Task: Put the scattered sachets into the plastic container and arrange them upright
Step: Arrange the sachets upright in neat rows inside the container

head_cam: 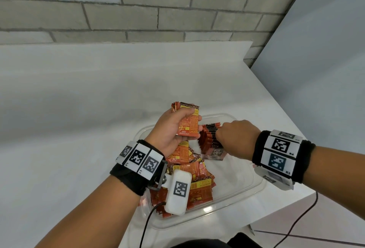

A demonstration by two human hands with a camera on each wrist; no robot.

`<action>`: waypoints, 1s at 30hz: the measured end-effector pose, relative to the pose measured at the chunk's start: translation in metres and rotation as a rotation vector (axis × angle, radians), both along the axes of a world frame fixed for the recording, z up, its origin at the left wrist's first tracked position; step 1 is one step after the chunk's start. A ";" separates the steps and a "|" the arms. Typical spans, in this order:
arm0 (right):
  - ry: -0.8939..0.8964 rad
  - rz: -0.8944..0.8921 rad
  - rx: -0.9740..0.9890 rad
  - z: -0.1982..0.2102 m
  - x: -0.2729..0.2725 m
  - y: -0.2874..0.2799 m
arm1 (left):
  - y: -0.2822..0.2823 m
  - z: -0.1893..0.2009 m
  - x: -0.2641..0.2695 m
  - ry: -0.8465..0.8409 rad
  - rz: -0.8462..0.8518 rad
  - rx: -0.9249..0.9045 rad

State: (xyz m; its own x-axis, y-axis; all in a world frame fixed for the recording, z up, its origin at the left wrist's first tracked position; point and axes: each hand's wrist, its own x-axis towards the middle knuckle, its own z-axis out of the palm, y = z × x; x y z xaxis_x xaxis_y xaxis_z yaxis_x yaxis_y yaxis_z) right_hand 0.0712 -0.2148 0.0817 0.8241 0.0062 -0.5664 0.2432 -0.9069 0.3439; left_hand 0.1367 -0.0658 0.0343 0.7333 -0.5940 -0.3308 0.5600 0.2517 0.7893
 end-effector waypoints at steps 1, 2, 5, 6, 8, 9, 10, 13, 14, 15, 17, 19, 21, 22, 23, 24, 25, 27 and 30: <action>-0.007 -0.002 0.004 0.000 0.000 -0.001 | 0.000 0.000 0.001 -0.001 -0.001 -0.001; -0.008 -0.008 0.010 -0.002 0.001 -0.003 | 0.000 0.000 0.001 0.000 0.000 -0.001; -0.010 -0.033 0.032 -0.005 0.001 -0.005 | 0.000 -0.001 0.001 0.005 0.004 -0.007; -0.011 -0.034 0.036 -0.005 0.002 -0.006 | 0.000 0.000 0.001 0.006 0.005 -0.009; -0.013 -0.032 0.043 -0.004 0.000 -0.005 | 0.000 0.000 0.001 0.010 0.006 -0.013; -0.018 -0.031 0.046 -0.003 -0.001 -0.004 | 0.000 0.000 0.001 0.010 0.005 -0.014; -0.027 -0.030 0.048 -0.003 -0.001 -0.004 | 0.000 0.000 0.001 0.009 0.004 -0.015; -0.086 -0.069 0.070 -0.001 0.001 -0.008 | 0.000 0.000 0.001 0.019 0.001 -0.029; -0.115 -0.103 0.101 0.001 0.003 -0.011 | 0.000 0.000 0.001 0.026 -0.001 -0.034; -0.150 -0.142 0.156 0.004 0.005 -0.015 | 0.000 0.000 0.001 0.029 -0.005 -0.034; -0.248 -0.243 0.370 0.011 0.008 -0.023 | 0.000 0.000 0.000 0.012 -0.023 -0.016; -0.378 -0.364 0.723 0.018 0.011 -0.025 | 0.000 0.000 0.000 -0.027 -0.036 0.024; -0.441 -0.475 1.009 0.020 0.013 -0.022 | 0.000 -0.001 -0.002 -0.067 -0.051 0.053; -0.433 -0.513 1.090 0.019 0.013 -0.019 | 0.000 -0.001 -0.003 -0.082 -0.062 0.052; -0.416 -0.536 1.138 0.016 0.012 -0.016 | 0.000 -0.001 -0.004 -0.096 -0.071 0.045; -0.409 -0.547 1.164 0.013 0.012 -0.015 | 0.001 -0.001 -0.004 -0.104 -0.078 0.037; -0.413 -0.557 1.187 0.011 0.011 -0.014 | 0.001 0.000 -0.004 -0.108 -0.084 0.029; -0.430 -0.587 1.256 0.007 0.012 -0.014 | 0.002 0.000 -0.004 -0.091 -0.104 0.014; -0.518 -0.610 1.365 0.007 0.013 -0.017 | 0.001 0.002 -0.002 -0.034 -0.129 0.006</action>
